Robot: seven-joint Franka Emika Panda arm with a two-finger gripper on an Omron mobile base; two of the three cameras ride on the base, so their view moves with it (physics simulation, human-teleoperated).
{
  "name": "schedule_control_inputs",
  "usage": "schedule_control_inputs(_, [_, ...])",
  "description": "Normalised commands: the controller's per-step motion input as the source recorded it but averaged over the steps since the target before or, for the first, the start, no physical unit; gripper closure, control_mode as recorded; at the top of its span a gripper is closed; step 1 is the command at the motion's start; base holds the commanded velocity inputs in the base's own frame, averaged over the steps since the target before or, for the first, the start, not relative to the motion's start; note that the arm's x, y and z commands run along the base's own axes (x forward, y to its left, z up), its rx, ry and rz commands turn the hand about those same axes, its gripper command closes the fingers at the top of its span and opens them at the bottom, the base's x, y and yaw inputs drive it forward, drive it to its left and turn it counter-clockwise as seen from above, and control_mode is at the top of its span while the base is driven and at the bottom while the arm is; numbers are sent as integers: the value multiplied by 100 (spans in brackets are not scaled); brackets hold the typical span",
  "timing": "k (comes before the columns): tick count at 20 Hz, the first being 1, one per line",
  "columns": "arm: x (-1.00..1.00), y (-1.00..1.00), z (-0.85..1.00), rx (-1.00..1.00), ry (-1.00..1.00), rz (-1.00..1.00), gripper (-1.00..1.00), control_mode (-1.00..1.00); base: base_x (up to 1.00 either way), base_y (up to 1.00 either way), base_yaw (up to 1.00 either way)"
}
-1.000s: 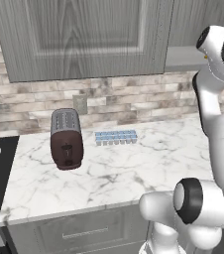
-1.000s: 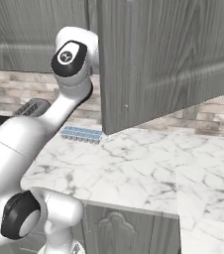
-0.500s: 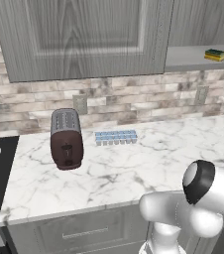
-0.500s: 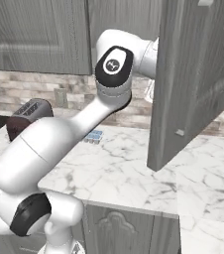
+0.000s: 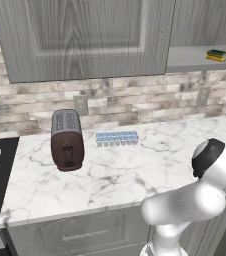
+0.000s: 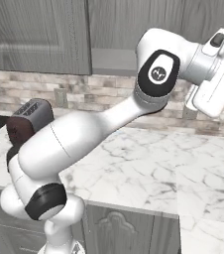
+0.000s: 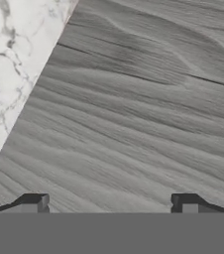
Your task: Pick the spray and sponge from the cabinet and place them on the counter.
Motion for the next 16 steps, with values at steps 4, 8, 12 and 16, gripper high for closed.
schedule_control_inputs(4, [-7,-45,0,11,-4,3,-100,-100,0,0,0])
schedule_control_inputs(8, [-1,-21,-2,13,-5,6,-100,-100,0,0,0])
schedule_control_inputs(12, [0,-4,-3,9,-2,7,-100,-100,0,0,0])
schedule_control_inputs(16, [0,1,-1,3,1,3,-100,-100,0,0,0])
